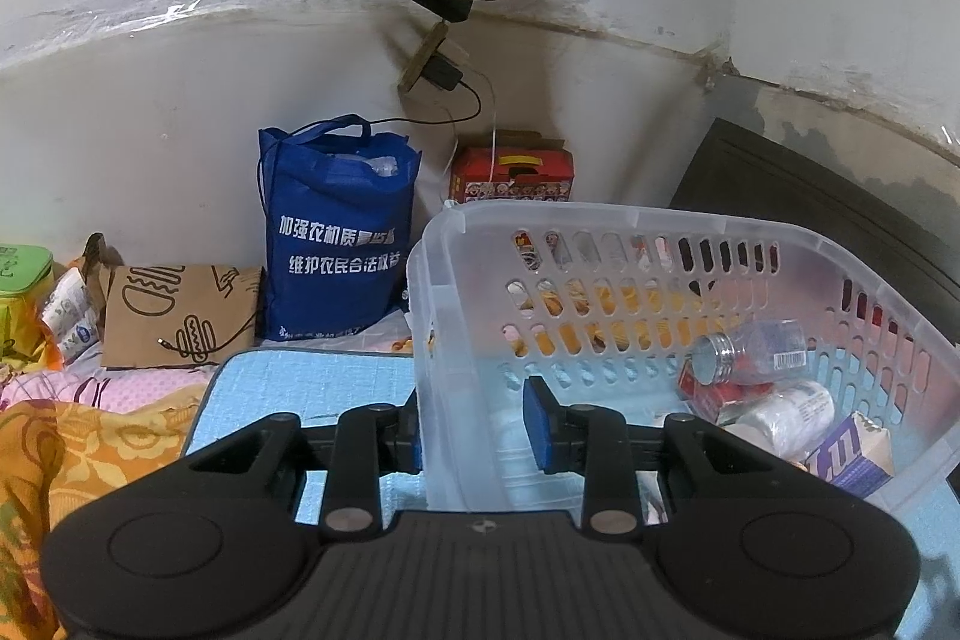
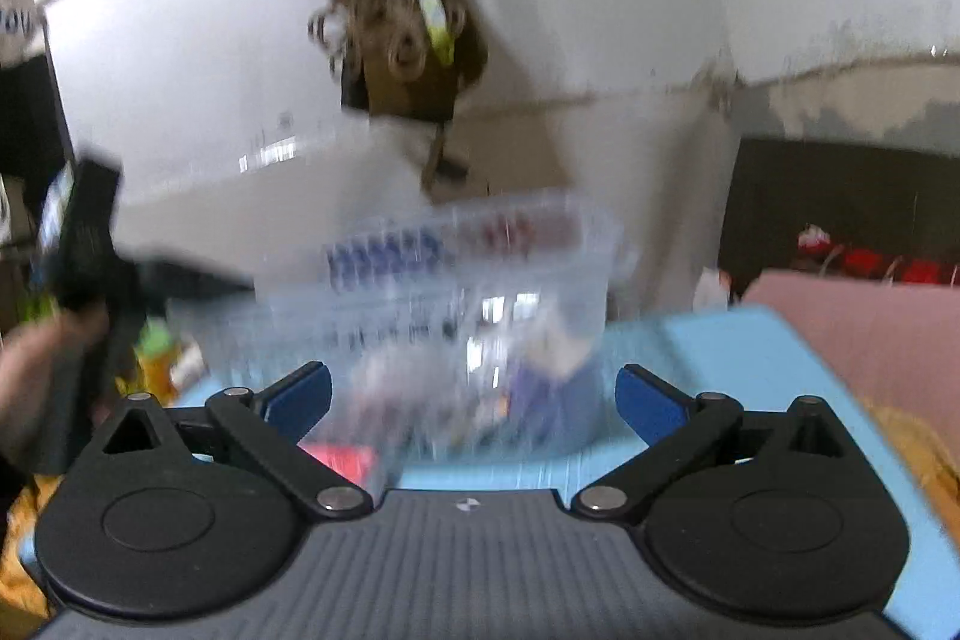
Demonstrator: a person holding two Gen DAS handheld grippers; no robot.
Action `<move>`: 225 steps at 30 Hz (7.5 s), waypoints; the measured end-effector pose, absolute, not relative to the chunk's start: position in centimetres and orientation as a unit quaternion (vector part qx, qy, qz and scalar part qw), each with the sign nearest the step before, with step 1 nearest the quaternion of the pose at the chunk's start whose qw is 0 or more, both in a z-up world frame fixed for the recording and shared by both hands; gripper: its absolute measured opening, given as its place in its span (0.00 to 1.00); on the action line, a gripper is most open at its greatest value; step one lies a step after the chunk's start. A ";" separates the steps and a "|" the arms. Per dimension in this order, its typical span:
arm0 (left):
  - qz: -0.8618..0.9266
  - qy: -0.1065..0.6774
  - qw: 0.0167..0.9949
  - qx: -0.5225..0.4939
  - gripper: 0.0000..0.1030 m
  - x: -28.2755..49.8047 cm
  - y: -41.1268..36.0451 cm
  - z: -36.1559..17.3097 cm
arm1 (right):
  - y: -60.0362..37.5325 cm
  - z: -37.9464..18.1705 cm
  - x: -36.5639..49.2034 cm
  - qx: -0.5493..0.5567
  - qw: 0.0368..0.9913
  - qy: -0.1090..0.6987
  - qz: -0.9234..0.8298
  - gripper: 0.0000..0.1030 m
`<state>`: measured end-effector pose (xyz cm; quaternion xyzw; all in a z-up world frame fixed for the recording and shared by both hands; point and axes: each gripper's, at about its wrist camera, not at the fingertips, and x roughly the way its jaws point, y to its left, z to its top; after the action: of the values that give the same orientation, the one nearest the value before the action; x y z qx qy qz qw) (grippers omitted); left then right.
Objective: Organize objects
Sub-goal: 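Lift the clear bottle with the right tool and release it into the basket, then grasp the pink tissue pack with the right tool, then lift the pink tissue pack with the right tool and release it into the basket, then grasp the small grey-and-white box with the right tool, then lift the small box with the right tool and release it into the basket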
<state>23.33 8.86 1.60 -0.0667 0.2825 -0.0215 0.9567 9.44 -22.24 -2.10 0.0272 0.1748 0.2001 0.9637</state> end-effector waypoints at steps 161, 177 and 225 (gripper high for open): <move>-0.024 0.276 0.959 -0.066 0.35 23.5 9.4 1.6 | -23.6 -4.6 5.6 0.024 0.936 0.238 0.260 0.17; -0.019 0.277 0.958 -0.065 0.35 23.5 9.4 1.6 | -29.6 3.0 6.3 0.015 0.968 0.159 0.194 0.17; -0.016 0.276 0.958 -0.072 0.35 23.8 9.4 1.5 | -22.0 6.5 19.1 -0.009 0.941 0.217 0.261 0.87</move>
<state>23.78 9.40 1.48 -0.0724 0.2763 -0.0163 0.9582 19.08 -22.03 6.53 -0.0095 0.2166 0.2611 0.9406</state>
